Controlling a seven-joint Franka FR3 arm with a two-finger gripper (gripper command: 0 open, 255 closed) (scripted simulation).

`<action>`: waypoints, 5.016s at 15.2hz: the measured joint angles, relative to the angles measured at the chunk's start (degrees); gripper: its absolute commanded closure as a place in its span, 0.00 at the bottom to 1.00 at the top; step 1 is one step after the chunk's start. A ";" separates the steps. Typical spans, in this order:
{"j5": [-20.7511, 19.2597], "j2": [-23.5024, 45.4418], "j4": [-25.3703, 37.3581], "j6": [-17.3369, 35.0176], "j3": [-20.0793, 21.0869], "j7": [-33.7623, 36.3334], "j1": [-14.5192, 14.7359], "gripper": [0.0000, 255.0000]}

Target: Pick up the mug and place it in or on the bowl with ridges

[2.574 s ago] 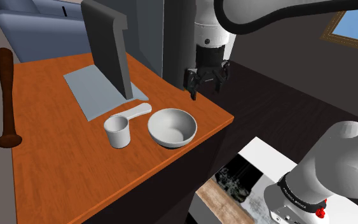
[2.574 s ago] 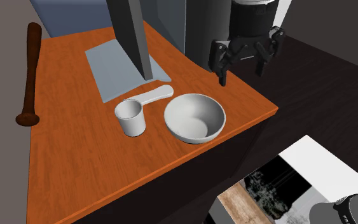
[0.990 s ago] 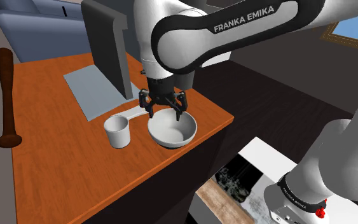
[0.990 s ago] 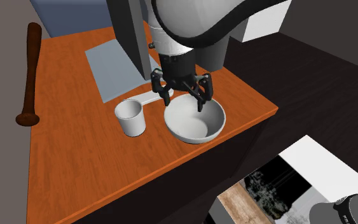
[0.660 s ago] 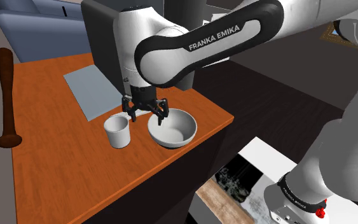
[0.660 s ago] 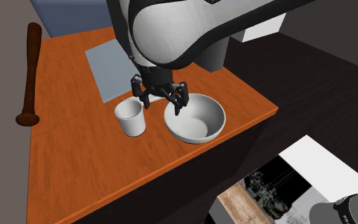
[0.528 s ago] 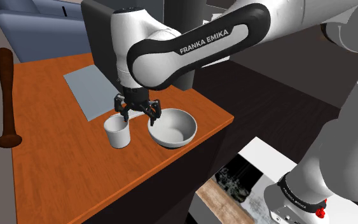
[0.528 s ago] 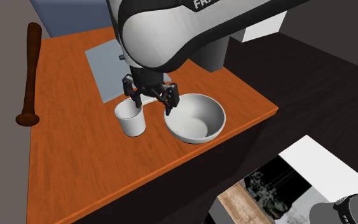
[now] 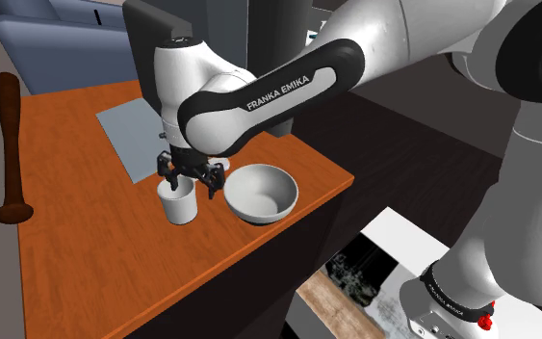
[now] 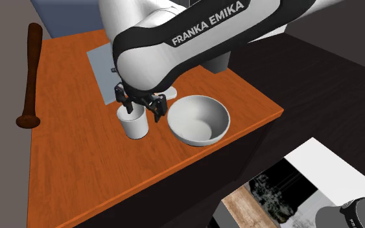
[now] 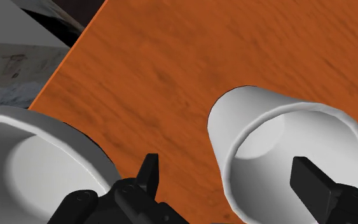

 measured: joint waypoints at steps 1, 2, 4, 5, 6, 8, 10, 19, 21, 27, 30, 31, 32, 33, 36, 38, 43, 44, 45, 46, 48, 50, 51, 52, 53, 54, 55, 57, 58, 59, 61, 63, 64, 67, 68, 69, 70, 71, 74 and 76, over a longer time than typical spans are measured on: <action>-0.21 0.45 -0.02 0.46 -0.07 0.19 0.12 0.00; -0.40 0.83 -0.24 1.04 -0.14 0.35 0.21 0.00; -0.69 1.47 -0.53 1.94 -0.27 0.50 0.29 0.00; -0.73 1.56 -0.56 2.06 -0.29 0.54 0.32 0.00; -0.77 1.66 -0.51 2.11 -0.31 0.57 0.34 0.00; -0.79 1.71 -0.51 2.17 -0.31 0.58 0.35 0.00; -0.80 1.71 -0.52 2.18 -0.32 0.58 0.35 1.00; -0.80 1.71 -0.52 2.17 -0.31 0.58 0.36 1.00; -0.70 1.50 -0.48 1.92 -0.27 0.53 0.32 1.00; 0.28 -0.45 1.25 -1.60 0.12 -0.23 -0.05 1.00; 0.69 -1.33 2.21 -3.40 0.33 -0.36 -0.07 1.00; 0.87 -1.66 2.54 -4.05 0.37 -0.53 -0.15 1.00; 1.00 -1.93 3.13 -4.89 0.45 -0.54 -0.12 1.00; 1.10 -2.09 3.70 -5.59 0.49 -0.61 -0.12 1.00; 1.48 -2.83 5.01 -7.58 0.60 -0.94 -0.24 1.00; 1.66 -3.18 6.17 -9.07 0.70 -1.00 -0.20 1.00; 2.10 -4.05 8.85 -12.56 0.87 -1.29 -0.21 1.00; 2.19 -4.23 9.34 -13.21 0.90 -1.37 -0.23 1.00; 2.19 -4.13 10.30 -14.08 0.92 -1.38 -0.17 1.00; 2.22 -4.17 11.13 -14.95 0.96 -1.36 -0.10 1.00; 2.42 -4.57 12.08 -16.26 0.99 -1.56 -0.19 1.00; 2.45 -4.60 13.61 -17.82 1.06 -1.53 -0.06 1.00; 2.54 -4.75 14.08 -18.42 1.05 -1.71 -0.14 1.00; 2.59 -4.86 14.43 -18.88 1.07 -1.71 -0.13 1.00; 3.15 -6.28 12.92 -18.72 1.02 -2.30 -0.68 1.00; 3.79 -7.94 11.16 -18.50 0.98 -2.87 -1.19 1.00; 4.55 -9.81 8.87 -17.93 0.82 -3.79 -1.90 1.00; 6.15 -13.84 4.44 -17.25 0.35 -5.80 -3.25 1.00; 7.26 -16.62 1.47 -16.95 0.03 -6.98 -3.95 1.00; 8.16 -18.95 -0.98 -16.62 -0.35 -8.16 -4.51 1.00; 9.98 -23.47 -5.89 -15.98 -1.01 -10.99 -5.23 1.00; 11.64 -27.35 -10.37 -14.02 -0.54 -19.05 -5.76 1.00; 12.27 -29.03 -12.20 -13.90 0.05 -24.87 -6.30 1.00; 14.74 -34.79 -16.72 -15.44 3.54 -40.16 -9.97 1.00; 16.19 -35.43 -16.35 -17.30 5.27 -42.09 -12.14 1.00; 16.80 -37.21 -18.20 -16.06 7.09 -43.62 -14.32 1.00; 17.69 -38.80 -19.83 -14.20 9.01 -45.75 -16.58 1.00; 17.71 -38.82 -19.83 -14.08 9.08 -46.00 -16.57 0.00; 14.78 -36.80 -16.36 -15.57 12.68 -36.63 -18.33 0.00; 9.11 -31.99 -10.15 -18.42 18.61 -19.69 -20.85 0.00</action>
